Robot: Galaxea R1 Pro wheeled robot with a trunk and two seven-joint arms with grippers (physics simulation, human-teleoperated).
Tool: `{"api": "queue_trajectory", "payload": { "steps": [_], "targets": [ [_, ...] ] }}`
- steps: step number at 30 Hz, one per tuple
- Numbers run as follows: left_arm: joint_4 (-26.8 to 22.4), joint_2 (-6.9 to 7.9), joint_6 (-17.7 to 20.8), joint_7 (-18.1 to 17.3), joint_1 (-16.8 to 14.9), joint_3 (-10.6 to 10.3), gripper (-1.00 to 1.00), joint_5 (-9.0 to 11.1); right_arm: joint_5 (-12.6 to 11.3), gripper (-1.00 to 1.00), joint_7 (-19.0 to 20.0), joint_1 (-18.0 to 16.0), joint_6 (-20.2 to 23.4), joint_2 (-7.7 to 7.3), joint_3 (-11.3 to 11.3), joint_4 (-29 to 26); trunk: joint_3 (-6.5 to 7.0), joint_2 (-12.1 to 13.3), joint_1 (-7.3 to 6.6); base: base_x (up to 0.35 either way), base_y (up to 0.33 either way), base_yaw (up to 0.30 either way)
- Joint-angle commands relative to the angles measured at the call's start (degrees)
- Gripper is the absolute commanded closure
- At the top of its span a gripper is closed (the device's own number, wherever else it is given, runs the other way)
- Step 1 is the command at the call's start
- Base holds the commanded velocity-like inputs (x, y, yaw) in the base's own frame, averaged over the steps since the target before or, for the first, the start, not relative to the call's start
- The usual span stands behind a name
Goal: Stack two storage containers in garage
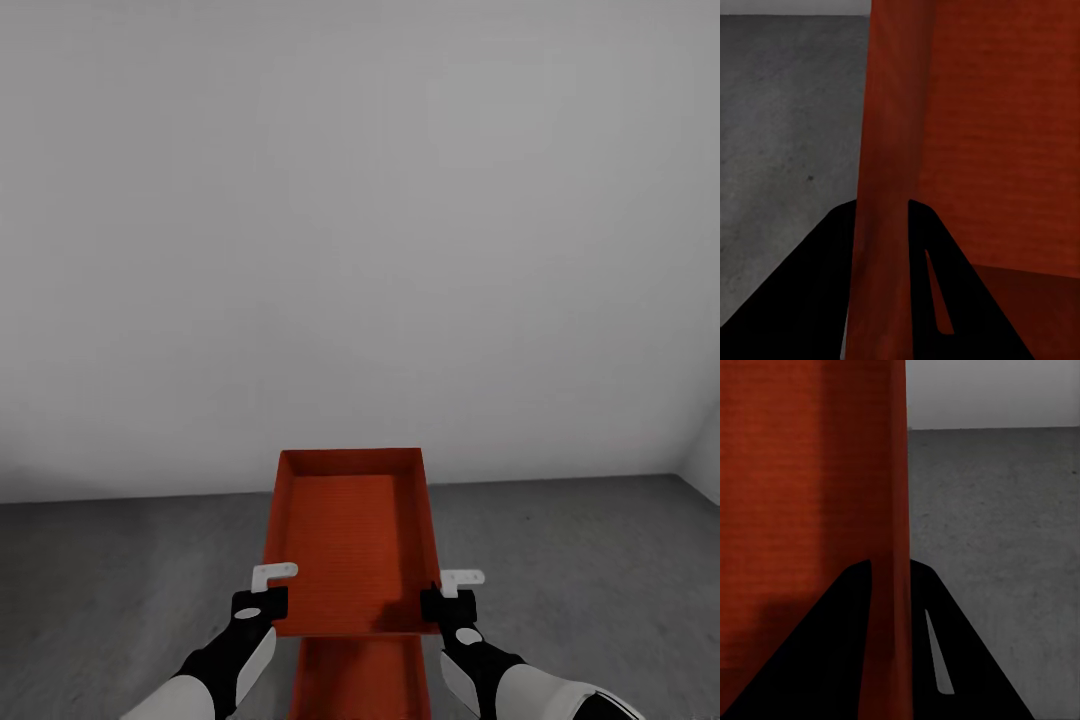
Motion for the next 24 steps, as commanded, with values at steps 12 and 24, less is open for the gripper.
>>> {"api": "queue_trajectory", "payload": {
  "steps": [12, 24],
  "targets": [
    [-0.31, 0.19, -2.47, 0.54, -0.05, -0.41, 1.0, 0.12, -0.34, 1.0, 0.05, -0.02, 0.13, -0.27, -3.23, 0.02, -1.19, -0.06, 0.01, 0.0, 0.0, 0.0],
    [-0.38, 0.19, -2.44, 0.54, -0.05, -0.33, 1.0, 0.12, -0.34, 1.0, 0.05, -0.02, 0.13, -0.28, -3.22, 0.02, -2.3, -0.06, 0.01, 0.0, 0.0, 0.0]
  ]
}}
